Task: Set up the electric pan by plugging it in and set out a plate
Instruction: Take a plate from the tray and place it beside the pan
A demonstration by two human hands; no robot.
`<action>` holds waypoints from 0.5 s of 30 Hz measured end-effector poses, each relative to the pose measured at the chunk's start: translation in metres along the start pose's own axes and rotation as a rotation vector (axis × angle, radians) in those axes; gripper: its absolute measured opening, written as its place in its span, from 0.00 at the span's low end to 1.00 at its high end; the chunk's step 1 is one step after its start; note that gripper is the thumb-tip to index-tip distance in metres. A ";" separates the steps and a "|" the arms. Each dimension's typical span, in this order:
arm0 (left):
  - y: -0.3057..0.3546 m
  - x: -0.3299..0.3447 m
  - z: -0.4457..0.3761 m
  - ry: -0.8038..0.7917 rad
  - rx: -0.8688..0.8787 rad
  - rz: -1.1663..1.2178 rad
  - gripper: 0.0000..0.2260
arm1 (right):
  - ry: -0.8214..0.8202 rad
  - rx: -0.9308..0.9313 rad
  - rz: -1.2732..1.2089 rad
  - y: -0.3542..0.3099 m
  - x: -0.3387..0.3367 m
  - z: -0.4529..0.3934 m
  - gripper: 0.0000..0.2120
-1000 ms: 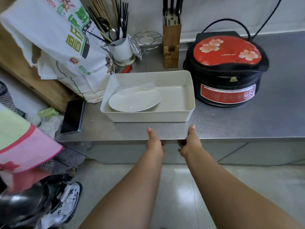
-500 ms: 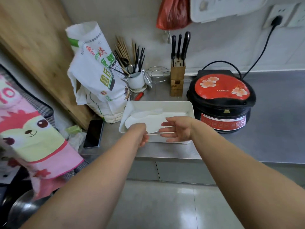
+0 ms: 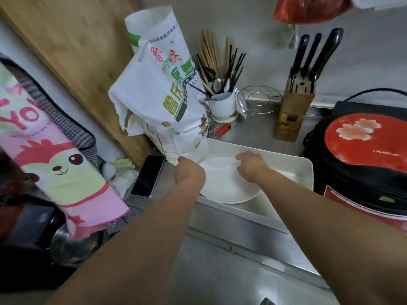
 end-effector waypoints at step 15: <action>-0.019 0.037 -0.013 -0.091 -0.121 0.258 0.16 | 0.012 0.182 0.170 0.018 0.010 -0.018 0.20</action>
Point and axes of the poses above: each hand's wrist, its own z-axis away from the middle knuckle, its own x-axis out of the palm, y = z × x, the point moved 10 cm from there along -z, towards the middle knuckle, and after that the axes turned 15 degrees about -y, right-handed, at the moved point
